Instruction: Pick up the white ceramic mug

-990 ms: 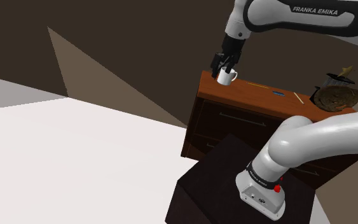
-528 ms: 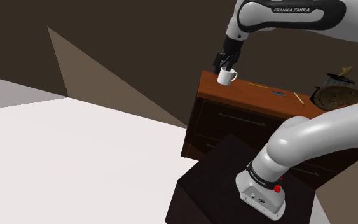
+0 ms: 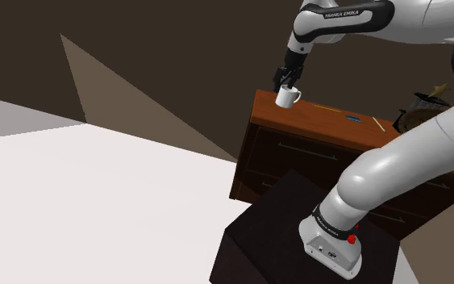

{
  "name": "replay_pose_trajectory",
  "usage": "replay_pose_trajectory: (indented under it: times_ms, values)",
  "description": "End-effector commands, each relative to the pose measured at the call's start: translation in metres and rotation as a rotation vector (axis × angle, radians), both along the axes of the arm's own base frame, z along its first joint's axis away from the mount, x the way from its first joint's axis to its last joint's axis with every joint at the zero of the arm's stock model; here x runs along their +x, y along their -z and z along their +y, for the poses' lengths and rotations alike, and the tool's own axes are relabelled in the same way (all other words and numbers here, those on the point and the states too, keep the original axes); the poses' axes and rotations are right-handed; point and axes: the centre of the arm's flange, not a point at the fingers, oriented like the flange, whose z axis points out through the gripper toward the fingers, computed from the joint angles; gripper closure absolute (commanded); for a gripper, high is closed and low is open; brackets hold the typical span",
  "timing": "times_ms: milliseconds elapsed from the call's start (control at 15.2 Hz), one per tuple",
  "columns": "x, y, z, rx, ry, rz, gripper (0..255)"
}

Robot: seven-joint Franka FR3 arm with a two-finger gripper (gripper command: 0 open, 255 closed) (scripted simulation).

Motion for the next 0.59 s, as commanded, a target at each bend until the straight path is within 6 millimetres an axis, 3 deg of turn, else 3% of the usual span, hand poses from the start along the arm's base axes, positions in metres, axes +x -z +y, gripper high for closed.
replay_pose_trajectory:
  times_ms: [0,528]
  values:
    - [0.009,0.005,-0.025,0.003,0.0,0.003,0]
    - [0.049,0.033,-0.123,0.022,0.006,0.016,0]
